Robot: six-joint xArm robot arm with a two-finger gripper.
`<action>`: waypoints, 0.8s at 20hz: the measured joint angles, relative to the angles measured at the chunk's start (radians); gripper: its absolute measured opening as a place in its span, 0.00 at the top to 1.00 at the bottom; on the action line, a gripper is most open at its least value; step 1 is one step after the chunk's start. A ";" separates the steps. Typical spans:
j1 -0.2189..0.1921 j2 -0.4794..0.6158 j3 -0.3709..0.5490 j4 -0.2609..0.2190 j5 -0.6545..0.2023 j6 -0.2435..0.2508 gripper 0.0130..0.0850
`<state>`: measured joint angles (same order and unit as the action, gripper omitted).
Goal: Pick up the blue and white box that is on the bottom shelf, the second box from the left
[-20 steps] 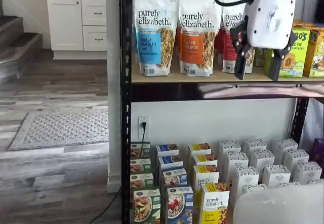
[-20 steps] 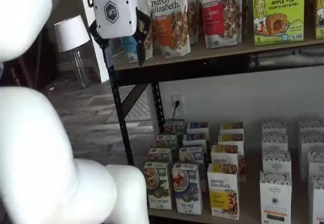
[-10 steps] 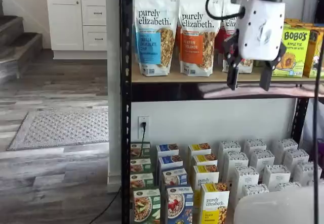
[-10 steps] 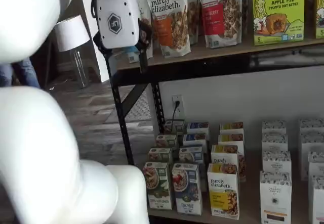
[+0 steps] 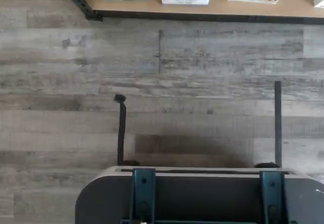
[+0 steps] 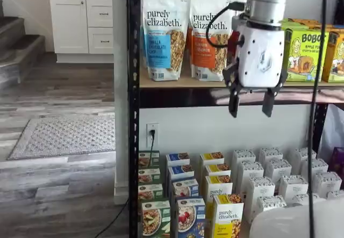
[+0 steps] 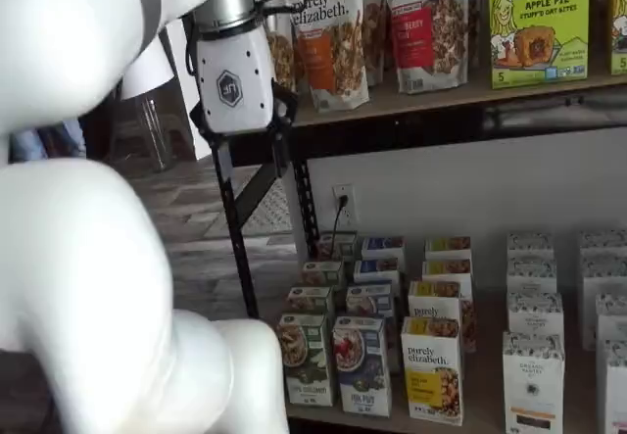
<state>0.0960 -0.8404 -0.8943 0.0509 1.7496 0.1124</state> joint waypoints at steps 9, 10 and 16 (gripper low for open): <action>0.010 -0.005 0.140 0.003 -0.150 0.005 0.00; 0.010 -0.006 0.157 0.001 -0.169 0.004 0.00; 0.023 0.003 0.245 -0.011 -0.275 0.013 0.00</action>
<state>0.1188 -0.8374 -0.6490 0.0398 1.4742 0.1258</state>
